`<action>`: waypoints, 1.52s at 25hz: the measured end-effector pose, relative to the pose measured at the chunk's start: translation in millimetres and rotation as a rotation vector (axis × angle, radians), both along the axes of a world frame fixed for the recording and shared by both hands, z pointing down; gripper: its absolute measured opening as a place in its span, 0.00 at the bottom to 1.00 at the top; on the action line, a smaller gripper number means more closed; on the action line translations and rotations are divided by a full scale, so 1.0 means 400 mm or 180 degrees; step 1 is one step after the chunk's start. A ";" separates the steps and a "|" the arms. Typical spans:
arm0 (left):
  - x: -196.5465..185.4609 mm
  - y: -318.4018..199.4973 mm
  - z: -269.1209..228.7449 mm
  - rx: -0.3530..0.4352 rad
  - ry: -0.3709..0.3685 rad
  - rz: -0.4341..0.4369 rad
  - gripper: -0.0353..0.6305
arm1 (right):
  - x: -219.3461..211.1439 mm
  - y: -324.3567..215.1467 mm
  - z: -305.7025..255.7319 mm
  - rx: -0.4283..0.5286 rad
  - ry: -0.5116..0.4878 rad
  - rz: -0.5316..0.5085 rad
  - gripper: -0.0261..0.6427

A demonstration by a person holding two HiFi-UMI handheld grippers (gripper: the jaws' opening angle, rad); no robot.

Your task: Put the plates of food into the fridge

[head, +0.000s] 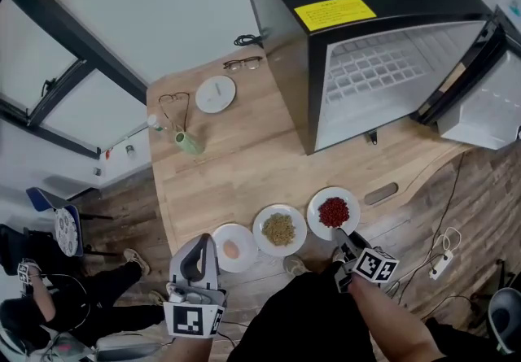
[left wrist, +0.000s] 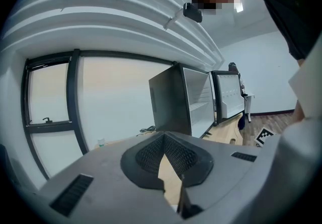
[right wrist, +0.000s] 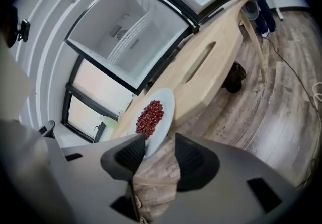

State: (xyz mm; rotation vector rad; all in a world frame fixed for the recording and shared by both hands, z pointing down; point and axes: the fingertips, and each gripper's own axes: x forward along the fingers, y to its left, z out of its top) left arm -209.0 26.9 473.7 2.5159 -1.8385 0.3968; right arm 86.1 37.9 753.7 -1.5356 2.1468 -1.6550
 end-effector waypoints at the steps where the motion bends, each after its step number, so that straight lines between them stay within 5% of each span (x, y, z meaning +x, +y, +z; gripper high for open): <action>1: -0.001 0.001 0.001 0.0000 -0.0009 0.0015 0.06 | -0.006 -0.002 -0.008 0.0027 -0.0002 -0.0003 0.29; 2: -0.004 0.000 0.003 -0.0007 0.0002 0.0021 0.06 | -0.010 -0.007 -0.017 0.0043 -0.0045 0.0052 0.21; 8: -0.010 -0.004 0.023 -0.0079 0.0172 0.0013 0.06 | 0.006 -0.046 -0.077 0.0057 -0.0481 0.0505 0.08; 15: -0.004 -0.043 -0.010 -0.0064 0.0265 0.0009 0.06 | 0.003 -0.082 -0.211 0.0250 -0.0973 0.0566 0.08; 26: 0.104 -0.192 -0.085 0.0112 0.0354 0.0185 0.06 | 0.131 -0.211 -0.396 0.0358 -0.0805 0.0702 0.08; 38: 0.154 -0.273 -0.222 0.0350 0.0329 -0.0121 0.06 | 0.188 -0.422 -0.586 0.0545 -0.0834 0.0494 0.08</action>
